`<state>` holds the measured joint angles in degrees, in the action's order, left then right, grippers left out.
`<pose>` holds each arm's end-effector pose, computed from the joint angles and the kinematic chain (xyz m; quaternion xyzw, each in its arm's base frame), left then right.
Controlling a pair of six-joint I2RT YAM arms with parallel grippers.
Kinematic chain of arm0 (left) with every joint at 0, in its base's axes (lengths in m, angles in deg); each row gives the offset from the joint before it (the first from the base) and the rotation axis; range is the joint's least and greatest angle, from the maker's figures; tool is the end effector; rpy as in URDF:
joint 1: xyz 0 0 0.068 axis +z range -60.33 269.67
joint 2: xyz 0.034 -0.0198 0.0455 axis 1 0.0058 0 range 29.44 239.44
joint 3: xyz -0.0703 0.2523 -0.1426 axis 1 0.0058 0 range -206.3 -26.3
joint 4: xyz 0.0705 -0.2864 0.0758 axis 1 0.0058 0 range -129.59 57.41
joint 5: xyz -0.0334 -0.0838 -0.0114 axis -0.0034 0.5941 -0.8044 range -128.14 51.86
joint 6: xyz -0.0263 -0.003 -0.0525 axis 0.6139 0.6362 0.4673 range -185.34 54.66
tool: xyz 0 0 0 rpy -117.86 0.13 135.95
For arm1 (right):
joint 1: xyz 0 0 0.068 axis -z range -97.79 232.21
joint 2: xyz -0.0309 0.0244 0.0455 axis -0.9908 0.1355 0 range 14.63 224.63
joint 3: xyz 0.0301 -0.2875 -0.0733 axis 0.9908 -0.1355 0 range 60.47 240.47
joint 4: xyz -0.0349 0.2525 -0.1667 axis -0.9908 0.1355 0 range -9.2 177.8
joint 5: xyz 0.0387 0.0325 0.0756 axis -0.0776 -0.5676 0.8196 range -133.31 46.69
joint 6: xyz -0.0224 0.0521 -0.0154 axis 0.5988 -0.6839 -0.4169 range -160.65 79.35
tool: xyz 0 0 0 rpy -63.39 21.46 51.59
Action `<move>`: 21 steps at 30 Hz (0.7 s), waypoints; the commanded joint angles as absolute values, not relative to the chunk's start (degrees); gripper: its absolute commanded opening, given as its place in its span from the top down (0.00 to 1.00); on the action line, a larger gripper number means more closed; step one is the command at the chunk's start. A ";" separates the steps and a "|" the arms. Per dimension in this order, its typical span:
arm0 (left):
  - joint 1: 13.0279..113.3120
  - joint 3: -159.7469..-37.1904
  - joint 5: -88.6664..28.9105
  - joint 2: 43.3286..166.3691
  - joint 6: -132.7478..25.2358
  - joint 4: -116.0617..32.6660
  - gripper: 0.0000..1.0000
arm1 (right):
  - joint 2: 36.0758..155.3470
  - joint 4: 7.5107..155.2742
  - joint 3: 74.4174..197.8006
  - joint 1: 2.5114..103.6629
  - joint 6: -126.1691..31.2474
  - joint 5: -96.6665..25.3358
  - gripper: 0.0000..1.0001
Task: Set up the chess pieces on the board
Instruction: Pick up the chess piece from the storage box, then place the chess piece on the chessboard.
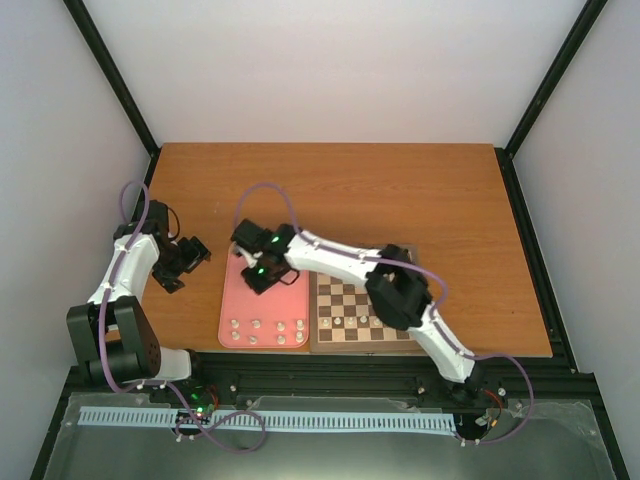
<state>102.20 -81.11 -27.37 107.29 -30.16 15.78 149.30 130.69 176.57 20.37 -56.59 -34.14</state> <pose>0.2682 0.0515 0.2252 -0.3919 0.9097 -0.1113 0.0802 0.2588 0.4980 0.1762 -0.3956 0.8959 0.1780 0.0956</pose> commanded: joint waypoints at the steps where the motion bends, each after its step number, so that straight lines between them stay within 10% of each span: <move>1: 102.50 -82.99 -26.82 107.24 -29.66 16.09 0.00 | 134.63 128.61 168.30 25.88 -60.99 -40.14 0.97; 21: 102.51 -83.01 -25.41 108.64 -29.31 15.81 0.00 | 82.41 140.11 110.03 42.92 -84.31 -49.29 0.97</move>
